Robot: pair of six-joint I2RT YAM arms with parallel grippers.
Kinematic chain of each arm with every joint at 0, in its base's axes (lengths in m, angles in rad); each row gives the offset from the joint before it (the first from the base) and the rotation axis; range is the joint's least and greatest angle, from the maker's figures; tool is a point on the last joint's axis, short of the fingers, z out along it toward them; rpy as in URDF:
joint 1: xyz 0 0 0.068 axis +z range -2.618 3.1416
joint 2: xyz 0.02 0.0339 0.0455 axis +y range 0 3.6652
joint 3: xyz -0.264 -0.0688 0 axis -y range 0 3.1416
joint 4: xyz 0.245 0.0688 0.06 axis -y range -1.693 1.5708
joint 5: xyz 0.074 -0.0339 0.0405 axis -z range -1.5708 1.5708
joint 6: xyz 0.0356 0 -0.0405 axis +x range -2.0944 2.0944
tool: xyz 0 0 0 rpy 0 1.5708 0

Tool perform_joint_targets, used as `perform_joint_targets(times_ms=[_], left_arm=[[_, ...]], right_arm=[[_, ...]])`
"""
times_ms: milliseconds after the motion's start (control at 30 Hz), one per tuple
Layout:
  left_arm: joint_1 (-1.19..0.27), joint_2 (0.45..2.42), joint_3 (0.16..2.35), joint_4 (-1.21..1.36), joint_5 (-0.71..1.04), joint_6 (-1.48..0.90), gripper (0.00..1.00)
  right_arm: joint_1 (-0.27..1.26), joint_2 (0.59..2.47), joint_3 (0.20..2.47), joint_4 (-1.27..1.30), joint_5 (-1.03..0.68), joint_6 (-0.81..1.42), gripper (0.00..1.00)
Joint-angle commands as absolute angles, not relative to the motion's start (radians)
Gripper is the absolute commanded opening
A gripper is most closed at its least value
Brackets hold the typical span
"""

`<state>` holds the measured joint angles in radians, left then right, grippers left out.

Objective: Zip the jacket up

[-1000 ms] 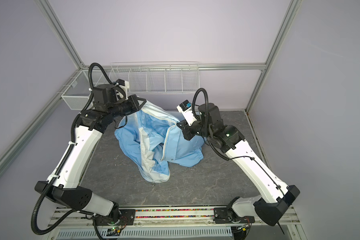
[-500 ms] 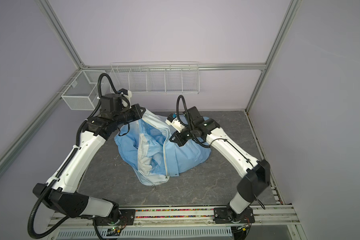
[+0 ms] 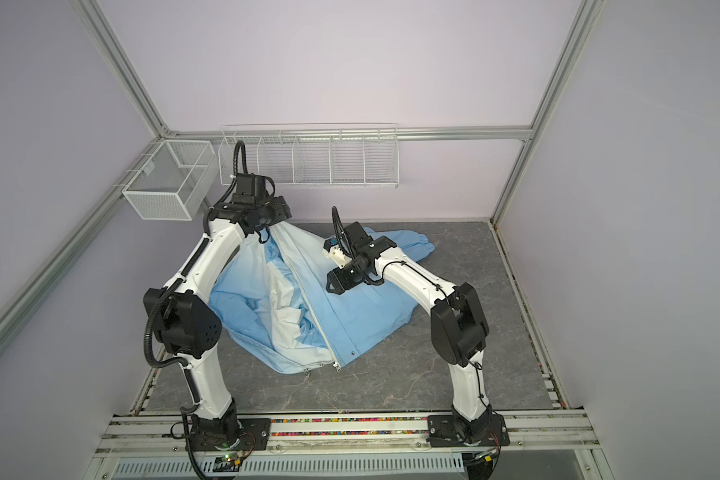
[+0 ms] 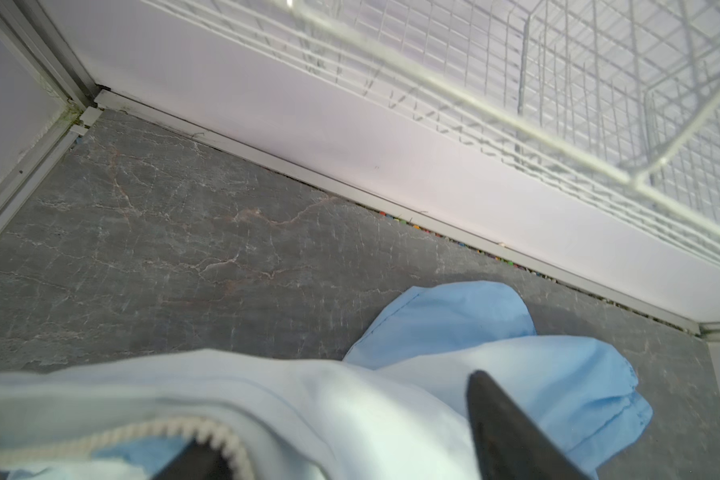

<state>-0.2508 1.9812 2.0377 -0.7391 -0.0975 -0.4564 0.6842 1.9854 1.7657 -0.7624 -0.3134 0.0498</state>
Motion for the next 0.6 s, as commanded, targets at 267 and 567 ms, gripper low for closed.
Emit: perform_joint_targets(times_ms=[267, 567], left_arm=[[-0.243, 1.735, 1.798, -0.683, -0.231, -0.506, 0.91], [-0.225, 1.448, 1.535, -0.610, -0.211, -0.527, 0.85]], right_arm=[[0.661, 1.745, 1.584, -0.699, -0.088, 0.086, 0.80], [0.572, 1.624, 1.395, -0.657, 0.023, 0.170, 0.79]])
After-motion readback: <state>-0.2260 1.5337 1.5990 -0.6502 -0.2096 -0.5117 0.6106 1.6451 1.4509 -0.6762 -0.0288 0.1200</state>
